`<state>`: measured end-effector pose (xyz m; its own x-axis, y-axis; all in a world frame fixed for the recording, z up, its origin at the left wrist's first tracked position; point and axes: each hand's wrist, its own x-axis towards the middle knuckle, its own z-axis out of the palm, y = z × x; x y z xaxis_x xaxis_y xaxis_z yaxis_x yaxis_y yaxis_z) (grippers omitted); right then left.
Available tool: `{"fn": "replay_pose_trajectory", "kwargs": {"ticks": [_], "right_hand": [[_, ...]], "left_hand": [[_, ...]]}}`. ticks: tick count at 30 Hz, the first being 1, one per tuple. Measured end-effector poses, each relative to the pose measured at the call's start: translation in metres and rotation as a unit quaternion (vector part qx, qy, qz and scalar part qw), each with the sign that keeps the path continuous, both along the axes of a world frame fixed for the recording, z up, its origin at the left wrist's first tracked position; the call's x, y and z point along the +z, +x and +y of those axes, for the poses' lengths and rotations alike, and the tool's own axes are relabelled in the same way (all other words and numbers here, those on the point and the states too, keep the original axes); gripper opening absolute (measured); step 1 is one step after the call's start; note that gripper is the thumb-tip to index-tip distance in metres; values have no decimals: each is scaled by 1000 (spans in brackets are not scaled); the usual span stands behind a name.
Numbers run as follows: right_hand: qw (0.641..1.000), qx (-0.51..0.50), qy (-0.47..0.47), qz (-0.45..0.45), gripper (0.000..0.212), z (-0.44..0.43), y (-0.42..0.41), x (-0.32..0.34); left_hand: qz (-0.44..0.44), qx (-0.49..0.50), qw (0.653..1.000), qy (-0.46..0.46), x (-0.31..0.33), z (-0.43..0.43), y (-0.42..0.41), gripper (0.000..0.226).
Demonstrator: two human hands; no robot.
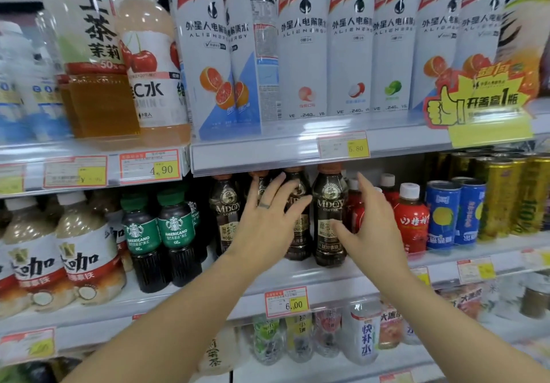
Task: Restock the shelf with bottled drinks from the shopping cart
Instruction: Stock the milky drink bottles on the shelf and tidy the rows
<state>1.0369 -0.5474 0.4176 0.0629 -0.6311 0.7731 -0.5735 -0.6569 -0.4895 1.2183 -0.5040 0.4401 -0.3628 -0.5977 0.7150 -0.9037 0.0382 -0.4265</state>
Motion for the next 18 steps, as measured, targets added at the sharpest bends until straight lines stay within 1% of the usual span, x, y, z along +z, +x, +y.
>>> {"fn": "replay_pose_trajectory", "kwargs": {"ticks": [2, 4, 6, 7, 8, 11, 14, 15, 16, 17, 18], "right_hand": [[990, -65, -44, 116, 88, -3, -2, 11], [973, -95, -39, 207, 89, -7, 1, 18], [961, -98, -33, 257, 90, -13, 3, 21], [958, -95, -36, 266, 90, -16, 4, 22], [960, -90, -40, 264, 89, -18, 4, 24], [975, -49, -51, 212, 86, -17, 3, 24], [984, 8, -93, 153, 87, -10, 1, 15], [984, 42, -111, 132, 87, -7, -1, 10], [982, 78, -129, 116, 86, -3, -3, 5], [977, 108, -148, 107, 84, 1, -4, -1], [972, 131, -166, 104, 82, 5, -5, -7]], "left_hand": [[12, 27, 1000, -8, 6, -7, -2, 68], [35, 67, 997, 1, 9, -13, -4, 79], [46, 105, 993, 19, 11, -17, -7, 79], [49, 118, 991, 27, 11, -20, -8, 76], [54, 123, 990, 33, 11, -21, -8, 74], [86, 106, 990, 30, 8, -18, -14, 67], [165, -8, 986, 9, -7, -4, -24, 61], [203, -48, 978, 25, -13, 1, -27, 64], [261, -88, 959, 59, -18, 6, -30, 67], [329, -129, 929, 113, -23, 9, -32, 71], [391, -170, 888, 173, -27, 12, -35, 75]]}}
